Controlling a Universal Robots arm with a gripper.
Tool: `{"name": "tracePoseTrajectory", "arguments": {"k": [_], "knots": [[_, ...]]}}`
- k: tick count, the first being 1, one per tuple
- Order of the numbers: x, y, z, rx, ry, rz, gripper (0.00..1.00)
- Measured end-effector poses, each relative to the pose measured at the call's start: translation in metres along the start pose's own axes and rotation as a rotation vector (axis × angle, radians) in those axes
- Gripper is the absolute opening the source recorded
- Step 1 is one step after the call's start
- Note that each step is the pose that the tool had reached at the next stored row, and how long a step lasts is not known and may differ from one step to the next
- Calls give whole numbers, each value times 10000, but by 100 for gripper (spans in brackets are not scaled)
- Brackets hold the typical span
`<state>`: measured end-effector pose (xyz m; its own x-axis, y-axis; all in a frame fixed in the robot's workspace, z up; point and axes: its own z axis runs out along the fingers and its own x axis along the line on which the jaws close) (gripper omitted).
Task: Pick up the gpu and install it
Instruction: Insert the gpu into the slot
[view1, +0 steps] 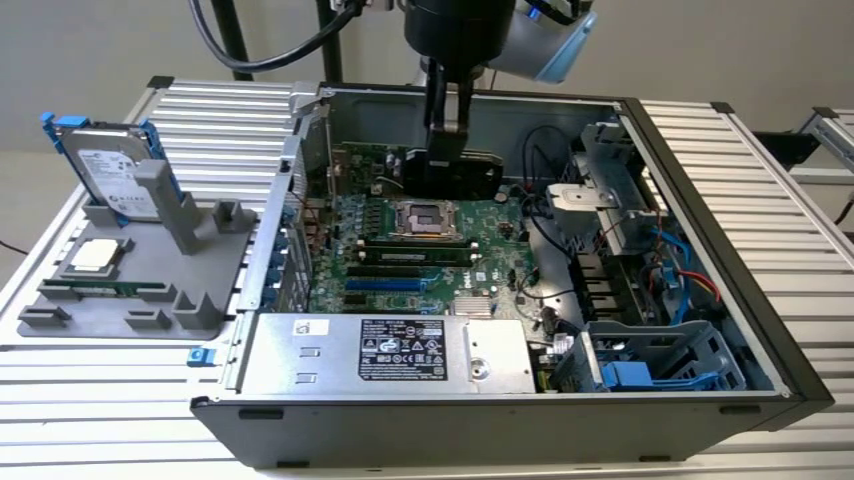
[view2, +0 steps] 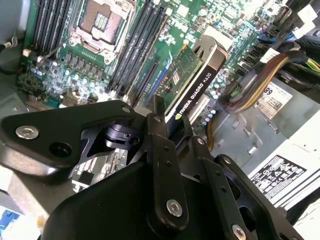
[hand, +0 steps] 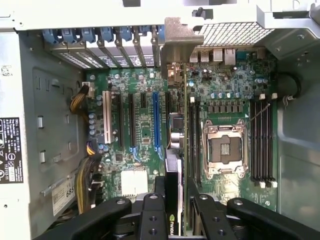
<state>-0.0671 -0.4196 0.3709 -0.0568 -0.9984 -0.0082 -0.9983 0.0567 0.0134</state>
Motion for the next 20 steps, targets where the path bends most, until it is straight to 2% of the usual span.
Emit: {"name": "tracePoseTrajectory", "arguments": {"k": [20], "knots": [[-2,-3,229,3,12,60,0]]}}
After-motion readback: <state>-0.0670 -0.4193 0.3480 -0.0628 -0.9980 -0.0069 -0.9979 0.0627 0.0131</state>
